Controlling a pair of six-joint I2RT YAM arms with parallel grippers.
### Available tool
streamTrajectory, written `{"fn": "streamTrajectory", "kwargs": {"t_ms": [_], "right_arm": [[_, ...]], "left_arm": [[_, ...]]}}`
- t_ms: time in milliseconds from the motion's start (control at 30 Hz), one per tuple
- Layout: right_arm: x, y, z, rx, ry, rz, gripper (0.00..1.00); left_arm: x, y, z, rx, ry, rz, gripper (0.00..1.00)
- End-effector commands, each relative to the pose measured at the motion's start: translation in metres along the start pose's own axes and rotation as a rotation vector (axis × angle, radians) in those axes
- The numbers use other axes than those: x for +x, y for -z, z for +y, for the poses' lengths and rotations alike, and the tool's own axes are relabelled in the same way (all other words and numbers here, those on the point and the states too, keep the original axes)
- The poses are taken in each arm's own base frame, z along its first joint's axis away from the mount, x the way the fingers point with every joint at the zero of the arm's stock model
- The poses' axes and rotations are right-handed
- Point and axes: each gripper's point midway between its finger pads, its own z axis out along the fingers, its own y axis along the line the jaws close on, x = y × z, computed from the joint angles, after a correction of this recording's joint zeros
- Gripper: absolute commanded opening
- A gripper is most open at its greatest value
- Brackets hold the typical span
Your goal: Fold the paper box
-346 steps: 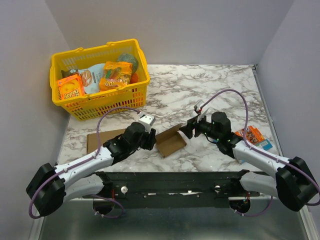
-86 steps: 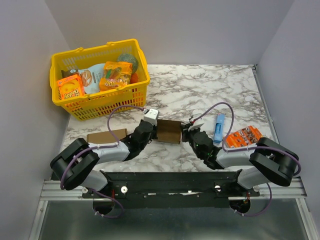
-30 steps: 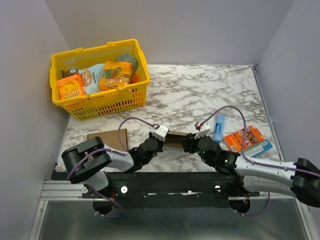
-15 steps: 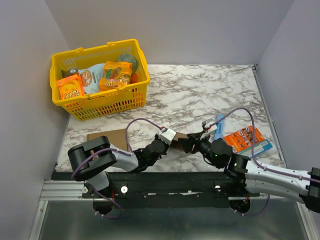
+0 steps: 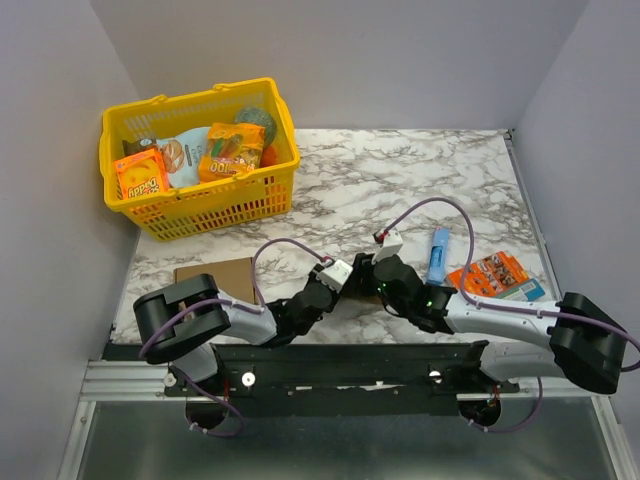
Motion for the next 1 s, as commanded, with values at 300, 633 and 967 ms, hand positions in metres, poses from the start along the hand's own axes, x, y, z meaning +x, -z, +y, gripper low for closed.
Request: {"fn": "streamTrajectory", "kwargs": {"t_ms": [300, 633, 967], "right_arm": [[0.041, -0.006, -0.027, 0.084, -0.12, 0.117, 0.56], [0.052, -0.008, -0.046, 0.12, -0.144, 0.144, 0.53], [0.054, -0.011, -0.048, 0.135, -0.118, 0.168, 0.51]], "left_arm": [[-0.004, 0.025, 0.004, 0.037, -0.011, 0.048, 0.81], [-0.023, 0.073, -0.018, 0.285, 0.12, 0.02, 0.86], [-0.085, 0.091, -0.02, 0.416, 0.403, -0.022, 0.87]]}}
